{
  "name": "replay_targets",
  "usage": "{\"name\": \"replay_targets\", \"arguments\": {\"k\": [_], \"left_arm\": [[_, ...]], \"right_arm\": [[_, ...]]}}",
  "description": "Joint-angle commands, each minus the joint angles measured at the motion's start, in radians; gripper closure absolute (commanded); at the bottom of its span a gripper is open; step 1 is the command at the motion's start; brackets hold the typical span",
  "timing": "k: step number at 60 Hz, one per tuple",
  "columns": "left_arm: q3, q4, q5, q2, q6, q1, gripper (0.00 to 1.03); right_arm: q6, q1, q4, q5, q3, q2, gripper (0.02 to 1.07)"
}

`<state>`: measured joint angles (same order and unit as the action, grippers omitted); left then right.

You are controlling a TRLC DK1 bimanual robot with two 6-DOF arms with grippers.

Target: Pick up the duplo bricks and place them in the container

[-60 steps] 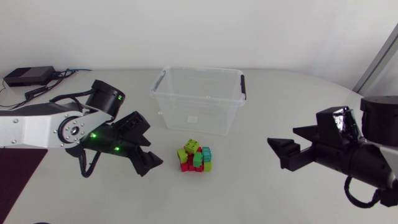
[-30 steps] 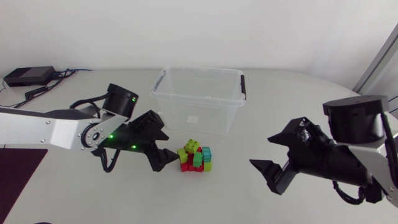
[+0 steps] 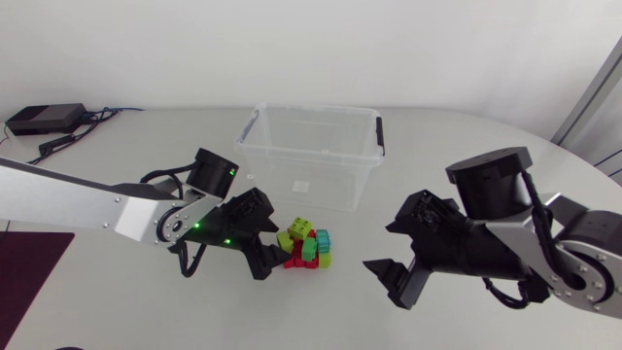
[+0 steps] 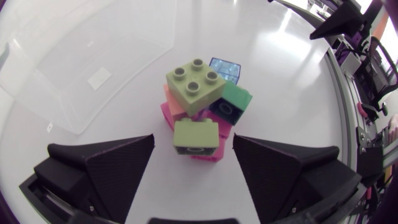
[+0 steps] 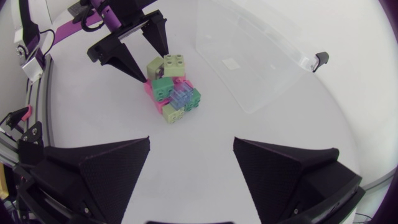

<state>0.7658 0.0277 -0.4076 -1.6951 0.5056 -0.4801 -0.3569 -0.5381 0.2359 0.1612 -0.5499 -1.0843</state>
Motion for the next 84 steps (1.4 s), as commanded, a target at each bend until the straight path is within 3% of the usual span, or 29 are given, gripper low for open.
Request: {"name": "replay_targets", "arguments": {"k": [1, 4, 12, 20, 33, 54, 75, 84], "left_arm": [[-0.003, 0.015, -0.008, -0.034, -0.006, -0.005, 0.29], [0.003, 0.018, -0.008, -0.048, -0.009, -0.005, 0.46], [0.004, 0.018, -0.036, -0.038, -0.012, 0.014, 0.59], [-0.006, 0.018, -0.066, 0.006, -0.012, 0.038, 0.65], [-0.011, -0.022, -0.131, 0.126, -0.029, 0.083, 0.66], [0.021, -0.196, -0.185, 0.433, -0.059, 0.13, 0.66], [0.158, -0.181, -0.181, 0.474, -0.125, 0.201, 0.66], [0.279, -0.115, -0.129, 0.35, -0.194, 0.19, 0.66]], "right_arm": [[-0.01, -0.013, -0.014, 0.004, -0.022, -0.026, 0.1], [-0.013, -0.019, -0.014, 0.004, -0.028, -0.039, 0.1], [-0.02, -0.036, -0.015, 0.003, -0.047, -0.069, 0.1], [-0.02, -0.059, -0.027, 0.004, -0.074, -0.112, 0.12], [-0.011, -0.102, -0.043, -0.005, -0.15, -0.175, 0.12], [0.038, -0.158, -0.119, -0.032, -0.269, -0.397, 0.12], [-0.027, -0.1, -0.133, -0.035, -0.254, -0.431, 0.12], [-0.036, -0.085, -0.133, -0.034, -0.228, -0.407, 0.12]]}}
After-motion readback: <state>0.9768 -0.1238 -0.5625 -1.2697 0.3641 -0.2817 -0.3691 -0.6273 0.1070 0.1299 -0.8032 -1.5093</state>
